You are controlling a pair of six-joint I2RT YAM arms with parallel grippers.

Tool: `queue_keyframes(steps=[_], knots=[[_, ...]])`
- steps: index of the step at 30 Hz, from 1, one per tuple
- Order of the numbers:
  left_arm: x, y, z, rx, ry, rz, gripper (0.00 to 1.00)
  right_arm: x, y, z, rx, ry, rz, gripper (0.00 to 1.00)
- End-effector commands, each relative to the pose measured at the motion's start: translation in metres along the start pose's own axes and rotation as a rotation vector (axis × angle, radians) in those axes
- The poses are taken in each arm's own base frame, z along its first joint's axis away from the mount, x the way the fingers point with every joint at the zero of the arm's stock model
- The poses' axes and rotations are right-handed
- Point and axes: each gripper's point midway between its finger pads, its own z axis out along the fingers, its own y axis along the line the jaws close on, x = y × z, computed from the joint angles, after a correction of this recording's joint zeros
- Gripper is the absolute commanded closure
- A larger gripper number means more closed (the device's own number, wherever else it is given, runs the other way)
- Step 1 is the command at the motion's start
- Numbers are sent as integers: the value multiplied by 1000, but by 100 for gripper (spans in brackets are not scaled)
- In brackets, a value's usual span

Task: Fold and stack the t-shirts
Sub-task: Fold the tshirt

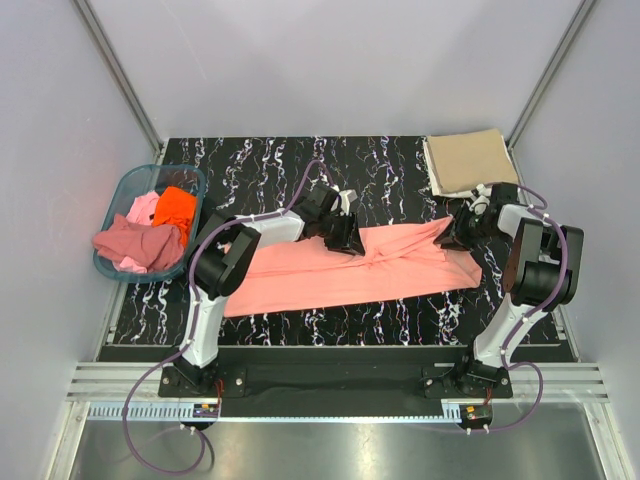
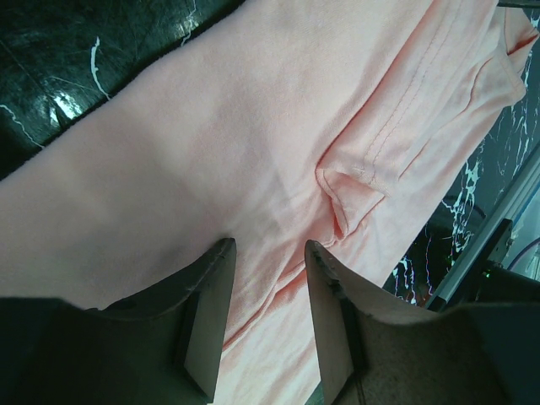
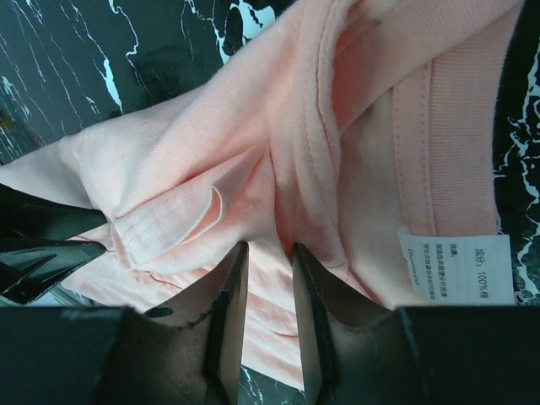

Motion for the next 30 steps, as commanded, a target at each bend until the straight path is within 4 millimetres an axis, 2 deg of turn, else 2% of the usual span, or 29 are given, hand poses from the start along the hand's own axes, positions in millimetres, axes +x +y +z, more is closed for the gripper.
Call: queue_keyframes(steps=[1,5,8,10,12,13,16,19,22,26,28,30], knots=[[12,21,12,-53,36,-7,54,0,1,-5,11,-8,-22,66],[15,24,15,-57,46,-15,54,0,1,-5,15,-8,-23,58],[14,24,16,-56,47,-18,54,1,2,-4,4,-5,-25,59],[14,24,17,-58,45,-18,54,1,2,-3,-3,1,-24,76],[14,26,18,-60,48,-24,54,0,2,-4,6,-4,-20,88],[15,27,18,-64,52,-29,54,-1,2,-6,16,-13,-9,99],[17,31,19,-73,61,-31,54,-4,9,-21,35,-39,6,100],[18,34,17,-90,65,-39,54,8,7,-40,113,-26,51,100],[18,35,17,-94,65,-40,54,23,5,-44,133,9,84,100],[16,36,17,-93,66,-45,54,44,-12,-40,207,48,150,100],[17,35,17,-95,74,-47,54,51,-25,-45,290,55,183,100],[18,36,17,-96,80,-39,54,53,-26,-49,312,59,184,100]])
